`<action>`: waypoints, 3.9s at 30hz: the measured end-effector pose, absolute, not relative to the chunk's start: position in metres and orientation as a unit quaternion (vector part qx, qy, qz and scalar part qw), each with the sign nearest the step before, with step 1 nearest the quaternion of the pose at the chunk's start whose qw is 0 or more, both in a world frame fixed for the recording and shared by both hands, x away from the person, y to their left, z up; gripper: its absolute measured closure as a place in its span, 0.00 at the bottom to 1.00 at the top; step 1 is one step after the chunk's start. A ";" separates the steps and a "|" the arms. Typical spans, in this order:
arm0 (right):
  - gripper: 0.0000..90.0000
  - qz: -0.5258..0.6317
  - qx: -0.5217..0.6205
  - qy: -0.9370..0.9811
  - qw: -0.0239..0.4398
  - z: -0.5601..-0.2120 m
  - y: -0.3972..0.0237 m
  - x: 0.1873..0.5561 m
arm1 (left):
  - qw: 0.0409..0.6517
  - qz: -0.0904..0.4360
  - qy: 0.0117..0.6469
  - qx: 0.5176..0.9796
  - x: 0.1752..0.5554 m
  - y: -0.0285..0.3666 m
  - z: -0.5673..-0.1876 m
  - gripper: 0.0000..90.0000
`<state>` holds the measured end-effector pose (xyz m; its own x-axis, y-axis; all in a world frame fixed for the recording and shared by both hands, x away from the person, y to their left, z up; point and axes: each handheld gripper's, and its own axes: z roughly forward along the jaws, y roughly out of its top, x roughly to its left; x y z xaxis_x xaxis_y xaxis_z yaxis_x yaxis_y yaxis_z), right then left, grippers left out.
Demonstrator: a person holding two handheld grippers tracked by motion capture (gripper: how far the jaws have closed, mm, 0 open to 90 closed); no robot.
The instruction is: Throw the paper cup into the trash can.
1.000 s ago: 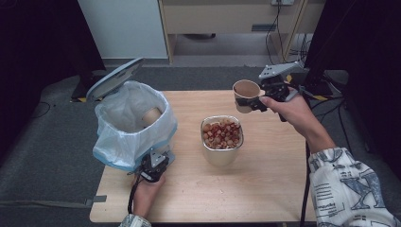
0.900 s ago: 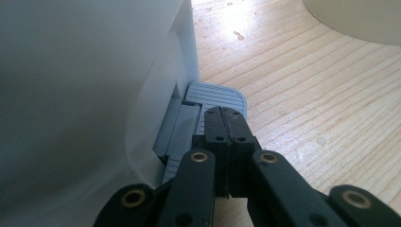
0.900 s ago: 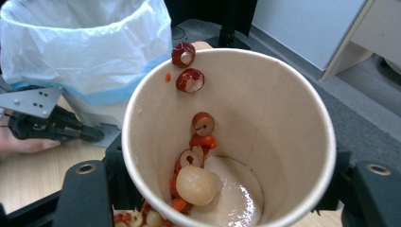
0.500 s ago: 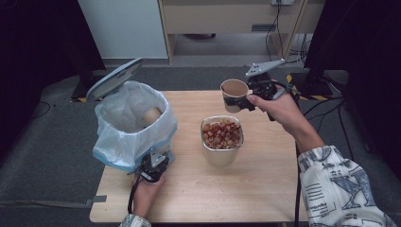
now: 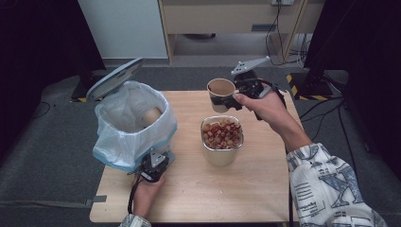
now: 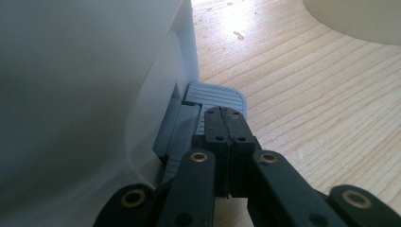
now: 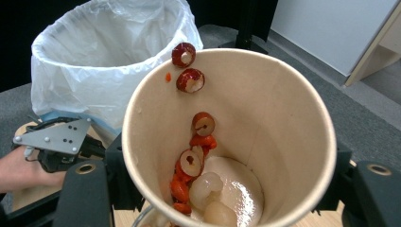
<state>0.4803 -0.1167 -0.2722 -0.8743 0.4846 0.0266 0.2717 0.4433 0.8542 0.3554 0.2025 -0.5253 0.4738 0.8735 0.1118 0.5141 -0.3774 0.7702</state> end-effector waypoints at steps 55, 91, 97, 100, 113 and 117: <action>0.33 0.511 0.196 0.834 0.075 -0.254 0.020 0.469 | 0.343 0.263 0.441 0.787 0.356 0.203 -0.525 0.99; 0.13 0.513 0.180 0.835 0.081 -0.275 0.066 0.468 | 0.344 0.262 0.441 0.786 0.356 0.203 -0.525 0.98; 0.13 0.516 0.184 0.833 0.081 -0.274 0.058 0.468 | 0.345 0.262 0.441 0.786 0.356 0.203 -0.526 0.98; 0.12 0.516 0.183 0.832 0.082 -0.274 0.056 0.468 | 0.345 0.262 0.440 0.787 0.356 0.203 -0.526 0.98; 0.09 0.519 0.203 0.826 0.081 -0.280 0.033 0.472 | 0.345 0.262 0.440 0.787 0.356 0.203 -0.526 0.98; 0.09 0.518 0.206 0.826 0.083 -0.281 0.026 0.472 | 0.345 0.262 0.440 0.787 0.356 0.203 -0.526 0.98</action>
<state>0.4721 0.0264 -0.2815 -0.9011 0.4267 0.0770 0.2551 0.3782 0.8899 0.3556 0.2027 -0.5255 0.4751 0.8733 0.1081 0.5125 -0.3744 0.7728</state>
